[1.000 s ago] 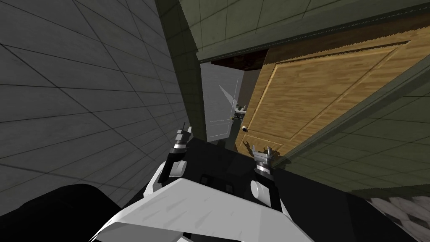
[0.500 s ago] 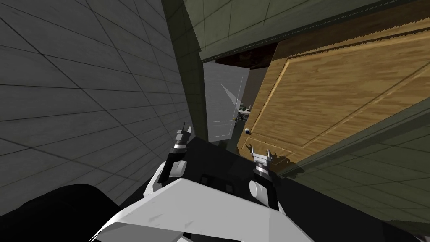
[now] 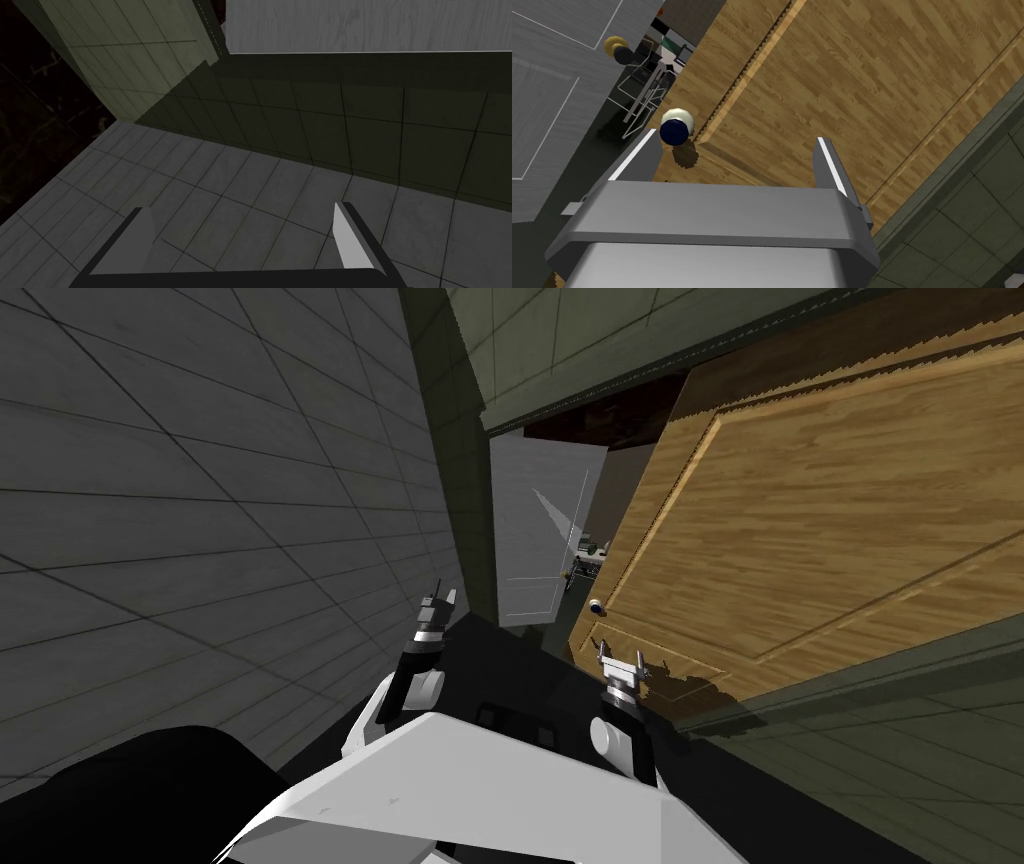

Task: Push the door open

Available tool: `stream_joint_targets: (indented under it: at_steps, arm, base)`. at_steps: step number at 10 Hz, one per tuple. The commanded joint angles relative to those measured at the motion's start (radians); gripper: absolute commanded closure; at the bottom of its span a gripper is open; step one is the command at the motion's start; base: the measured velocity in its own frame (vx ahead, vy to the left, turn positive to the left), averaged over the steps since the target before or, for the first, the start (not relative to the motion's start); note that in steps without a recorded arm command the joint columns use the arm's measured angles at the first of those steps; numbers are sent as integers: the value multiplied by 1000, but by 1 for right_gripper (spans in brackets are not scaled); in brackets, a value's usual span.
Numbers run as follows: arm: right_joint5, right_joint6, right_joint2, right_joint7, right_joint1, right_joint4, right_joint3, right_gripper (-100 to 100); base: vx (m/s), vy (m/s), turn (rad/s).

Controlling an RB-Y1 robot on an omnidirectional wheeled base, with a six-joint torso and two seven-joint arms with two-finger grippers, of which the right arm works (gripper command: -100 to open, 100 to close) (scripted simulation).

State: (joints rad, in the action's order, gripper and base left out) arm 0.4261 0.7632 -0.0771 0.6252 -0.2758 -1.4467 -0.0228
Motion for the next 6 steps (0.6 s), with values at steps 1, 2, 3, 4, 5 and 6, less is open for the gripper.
stream_joint_targets:
  at_steps: [1, 2, 3, 4, 5, 6]
  arm:
    - [24, 13, 3, 31, 8, 35, 0, -100]
    - [39, 19, 5, 48, 14, 57, -1, -100]
    - [54, 26, 7, 66, 20, 78, -1, -100]
    - [68, 32, 10, 82, 26, 98, -1, -100]
    - [82, 38, 13, 98, 32, 118, -2, -100]
    - [95, 44, 16, 114, 38, 139, -2, -100]
  base:
    - [49, -95, 161]
    - [61, -84, 160]
    - [58, -91, 143]
    - [37, -88, 152]
    - [42, -75, 136]
    - [63, -100, 136]
